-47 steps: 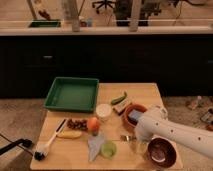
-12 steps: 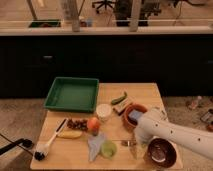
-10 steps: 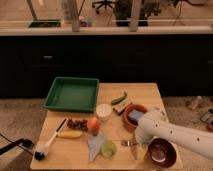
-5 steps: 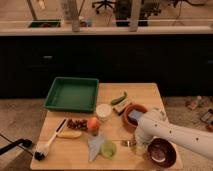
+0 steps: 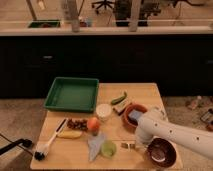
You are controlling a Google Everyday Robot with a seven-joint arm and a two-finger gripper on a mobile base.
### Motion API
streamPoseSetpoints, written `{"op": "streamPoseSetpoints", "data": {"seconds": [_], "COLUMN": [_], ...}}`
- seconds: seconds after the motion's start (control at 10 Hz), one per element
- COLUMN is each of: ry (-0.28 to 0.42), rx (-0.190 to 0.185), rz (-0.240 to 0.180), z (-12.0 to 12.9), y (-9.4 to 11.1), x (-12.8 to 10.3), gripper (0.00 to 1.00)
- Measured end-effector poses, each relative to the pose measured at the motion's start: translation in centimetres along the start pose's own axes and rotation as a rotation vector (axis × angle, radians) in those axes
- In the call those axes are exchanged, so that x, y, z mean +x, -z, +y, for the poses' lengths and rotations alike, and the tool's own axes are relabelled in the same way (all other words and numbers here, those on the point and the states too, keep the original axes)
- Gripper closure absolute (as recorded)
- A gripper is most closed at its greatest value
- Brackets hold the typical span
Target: Place fork in paper cup
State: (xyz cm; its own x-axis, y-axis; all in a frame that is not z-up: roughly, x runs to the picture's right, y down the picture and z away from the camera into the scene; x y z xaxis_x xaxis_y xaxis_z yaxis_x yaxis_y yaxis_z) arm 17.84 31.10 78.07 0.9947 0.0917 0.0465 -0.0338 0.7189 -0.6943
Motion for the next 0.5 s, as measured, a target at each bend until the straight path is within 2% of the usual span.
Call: {"op": "streamPoseSetpoints", "data": {"seconds": [0.3, 0.4, 0.5], "ry": [-0.002, -0.003, -0.003], "rx": [0.004, 0.015, 0.047], "rz": [-0.002, -0.003, -0.008], "z": [-0.1, -0.2, -1.1], "y": [0.1, 0.5, 1.2], "x": [0.0, 0.0, 0.0], "gripper": [1.00, 1.00, 1.00]}}
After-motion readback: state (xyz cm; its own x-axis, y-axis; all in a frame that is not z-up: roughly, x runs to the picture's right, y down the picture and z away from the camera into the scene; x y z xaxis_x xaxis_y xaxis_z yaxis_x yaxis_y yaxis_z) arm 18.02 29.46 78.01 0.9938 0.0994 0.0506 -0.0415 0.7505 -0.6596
